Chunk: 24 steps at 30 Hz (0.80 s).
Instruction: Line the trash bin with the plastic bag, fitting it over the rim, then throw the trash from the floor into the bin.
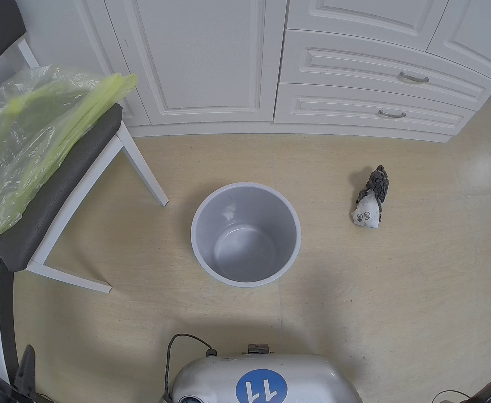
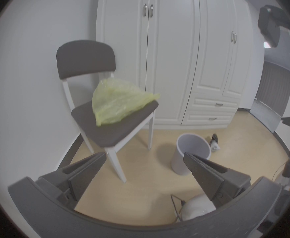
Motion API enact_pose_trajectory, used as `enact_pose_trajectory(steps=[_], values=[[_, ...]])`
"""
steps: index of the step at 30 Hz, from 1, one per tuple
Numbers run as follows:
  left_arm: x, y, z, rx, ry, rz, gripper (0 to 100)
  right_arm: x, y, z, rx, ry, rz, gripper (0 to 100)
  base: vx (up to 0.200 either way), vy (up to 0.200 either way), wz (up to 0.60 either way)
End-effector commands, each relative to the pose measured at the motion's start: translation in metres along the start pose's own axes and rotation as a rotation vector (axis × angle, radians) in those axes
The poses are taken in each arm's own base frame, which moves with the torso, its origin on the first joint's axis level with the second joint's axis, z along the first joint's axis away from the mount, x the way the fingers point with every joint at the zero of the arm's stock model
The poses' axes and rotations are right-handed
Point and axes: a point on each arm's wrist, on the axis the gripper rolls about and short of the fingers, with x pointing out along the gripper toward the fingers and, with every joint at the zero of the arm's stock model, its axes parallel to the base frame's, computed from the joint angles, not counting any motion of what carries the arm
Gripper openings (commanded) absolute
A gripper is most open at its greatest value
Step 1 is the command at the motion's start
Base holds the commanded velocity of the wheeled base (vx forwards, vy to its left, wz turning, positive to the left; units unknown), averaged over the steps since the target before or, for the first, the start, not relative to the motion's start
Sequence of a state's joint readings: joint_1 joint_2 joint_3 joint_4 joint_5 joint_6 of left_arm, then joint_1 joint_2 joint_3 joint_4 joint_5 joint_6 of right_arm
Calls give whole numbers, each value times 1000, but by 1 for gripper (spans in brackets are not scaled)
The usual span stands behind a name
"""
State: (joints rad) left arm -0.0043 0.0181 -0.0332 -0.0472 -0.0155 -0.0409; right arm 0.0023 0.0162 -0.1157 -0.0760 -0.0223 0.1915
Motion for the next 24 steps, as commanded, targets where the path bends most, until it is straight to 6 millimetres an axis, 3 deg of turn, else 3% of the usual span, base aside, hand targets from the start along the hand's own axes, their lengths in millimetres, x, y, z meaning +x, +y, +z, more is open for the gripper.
enact_pose_trajectory(steps=[1, 4, 5, 7, 8, 9, 10, 11, 14, 17, 18, 24], values=[[-4, -2, 103, -3, -201, -89, 100, 1, 10, 40, -204, 44, 126, 100, 0, 0, 0], [13, -4, 136, 26, -125, -38, 100, 20, 16, 65, -213, 107, 136, 100, 0, 0, 0], [22, -4, 150, 48, -76, -4, 100, 35, 19, 79, -212, 144, 130, 100, 0, 0, 0], [32, -4, 165, 93, -3, 28, 100, 56, 23, 96, -211, 186, 114, 100, 0, 0, 0], [32, -4, 165, 93, -3, 28, 100, 56, 23, 96, -211, 186, 114, 100, 0, 0, 0], [41, -5, 176, 149, 116, 47, 100, 81, 27, 112, -207, 227, 112, 100, 0, 0, 0], [41, -5, 176, 149, 116, 47, 100, 81, 27, 112, -207, 227, 112, 100, 0, 0, 0], [48, -5, 181, 182, 192, 51, 100, 96, 28, 117, -205, 258, 109, 100, 0, 0, 0], [68, -5, 183, 264, 328, 65, 100, 117, 27, 112, -202, 323, 97, 100, 0, 0, 0], [91, -4, 178, 340, 421, 114, 100, 118, 26, 104, -186, 363, 99, 100, 0, 0, 0], [99, -4, 176, 358, 452, 137, 100, 117, 24, 87, -155, 417, 111, 100, 0, 0, 0], [129, -1, 162, 465, 597, 223, 100, 130, 24, 81, -152, 401, 116, 100, 0, 0, 0]])
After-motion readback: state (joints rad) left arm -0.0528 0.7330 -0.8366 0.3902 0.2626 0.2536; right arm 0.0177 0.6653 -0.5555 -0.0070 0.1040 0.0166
